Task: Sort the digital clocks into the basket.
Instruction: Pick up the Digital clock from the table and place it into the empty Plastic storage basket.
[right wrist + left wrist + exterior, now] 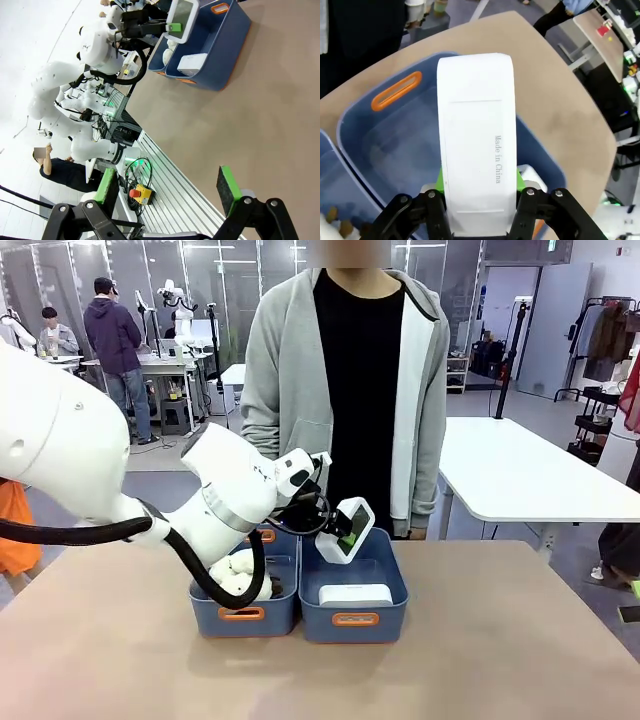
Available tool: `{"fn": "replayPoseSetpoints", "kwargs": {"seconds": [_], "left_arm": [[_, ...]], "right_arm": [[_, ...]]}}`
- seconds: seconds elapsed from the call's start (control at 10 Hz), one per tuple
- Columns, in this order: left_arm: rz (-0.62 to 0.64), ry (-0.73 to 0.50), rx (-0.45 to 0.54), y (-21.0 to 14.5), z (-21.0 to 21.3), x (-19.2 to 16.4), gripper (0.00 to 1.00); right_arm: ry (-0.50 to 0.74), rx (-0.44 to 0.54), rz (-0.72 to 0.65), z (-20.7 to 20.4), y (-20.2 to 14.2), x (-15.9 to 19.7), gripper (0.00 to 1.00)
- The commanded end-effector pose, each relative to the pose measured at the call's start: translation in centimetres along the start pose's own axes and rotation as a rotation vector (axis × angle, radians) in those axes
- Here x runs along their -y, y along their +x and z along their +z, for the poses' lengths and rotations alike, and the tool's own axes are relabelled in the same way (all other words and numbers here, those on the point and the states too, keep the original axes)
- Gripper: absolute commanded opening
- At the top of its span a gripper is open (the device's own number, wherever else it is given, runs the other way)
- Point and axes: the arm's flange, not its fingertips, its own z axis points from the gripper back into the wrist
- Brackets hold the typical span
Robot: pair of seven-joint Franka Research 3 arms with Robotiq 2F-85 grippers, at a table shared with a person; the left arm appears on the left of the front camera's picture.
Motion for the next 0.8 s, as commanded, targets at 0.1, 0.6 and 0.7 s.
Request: {"fn": "replayPoseSetpoints", "kwargs": {"seconds": [0.1, 0.6, 0.7], "left_arm": [[-0.043, -0.001, -0.043, 1.0, -0.7, -0.5, 0.51], [-0.072, 0.003, -0.082, 0.0, -2.8, -0.5, 0.7], [-0.069, -0.001, -0.081, 0.0, -2.7, -0.3, 0.77]], "right_arm": [[0.0, 0.01, -0.012, 0.0, 0.3, -0.4, 1.0], [0.0, 0.01, -0.012, 0.0, 0.3, -0.4, 1.0], [0.0, 0.01, -0.012, 0.0, 0.3, -0.4, 1.0]]}}
